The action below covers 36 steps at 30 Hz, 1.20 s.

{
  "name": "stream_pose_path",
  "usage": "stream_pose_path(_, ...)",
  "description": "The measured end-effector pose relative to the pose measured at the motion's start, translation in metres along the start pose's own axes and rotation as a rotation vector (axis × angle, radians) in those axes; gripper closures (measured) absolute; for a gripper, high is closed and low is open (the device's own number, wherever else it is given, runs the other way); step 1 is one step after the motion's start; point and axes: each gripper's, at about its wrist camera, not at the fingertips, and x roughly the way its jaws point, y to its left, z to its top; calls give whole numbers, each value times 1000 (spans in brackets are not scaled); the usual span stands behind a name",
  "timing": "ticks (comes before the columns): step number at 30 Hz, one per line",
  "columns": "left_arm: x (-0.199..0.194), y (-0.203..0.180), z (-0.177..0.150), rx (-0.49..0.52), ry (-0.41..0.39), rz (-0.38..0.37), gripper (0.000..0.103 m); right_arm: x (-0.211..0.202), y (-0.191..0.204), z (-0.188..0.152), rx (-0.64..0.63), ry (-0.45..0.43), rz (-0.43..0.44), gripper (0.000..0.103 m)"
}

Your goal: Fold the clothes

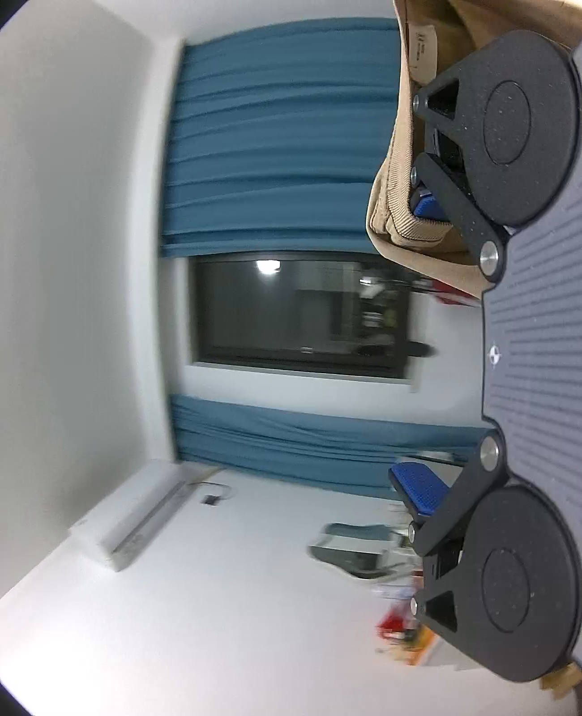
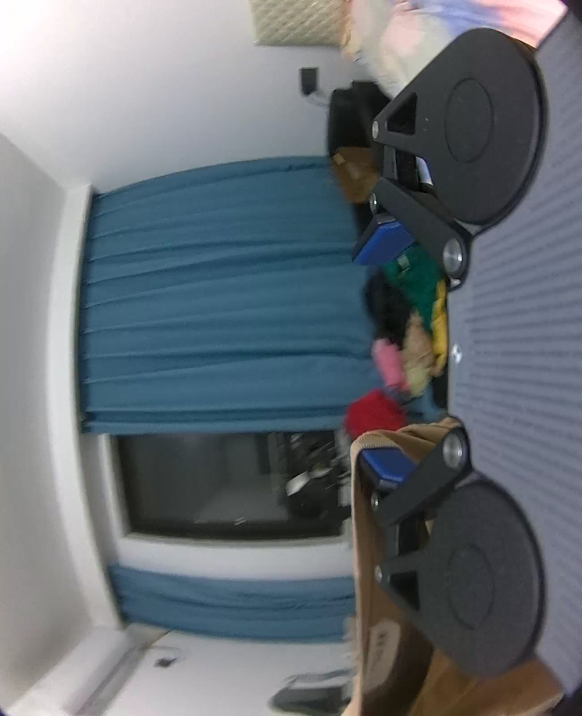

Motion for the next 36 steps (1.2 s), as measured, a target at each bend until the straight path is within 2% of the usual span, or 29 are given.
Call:
stream_pose_path(5,-37,12,124,-25,-110,-56,0,-50,3,109,15,-111,40,17)
stream_pose_path(9,-70,17,198,-35,-170,-65,0,-100,-1,182,54,-157,82,16)
stream_pose_path(12,-87,21,235,-62,-162,-74,0,-127,0,222,45,-169,112,16)
stream_pose_path(16,-86,24,247,-99,-99,-113,0,-146,1,241,-1,-176,116,16)
stream_pose_path(20,-73,22,219,-138,-48,-162,0,-134,-6,223,-8,-130,109,16)
stream_pose_path(23,-36,9,182,-124,21,-171,0,-99,-9,194,-16,-63,92,16)
stream_pose_path(26,17,-1,132,-107,101,-158,0,-48,-10,161,-13,15,82,16)
stream_pose_path(31,132,-10,34,-87,231,-141,0,51,-11,97,15,133,75,16)
stream_pose_path(36,235,-28,-78,-50,366,-132,0,161,-12,-3,24,265,37,16)
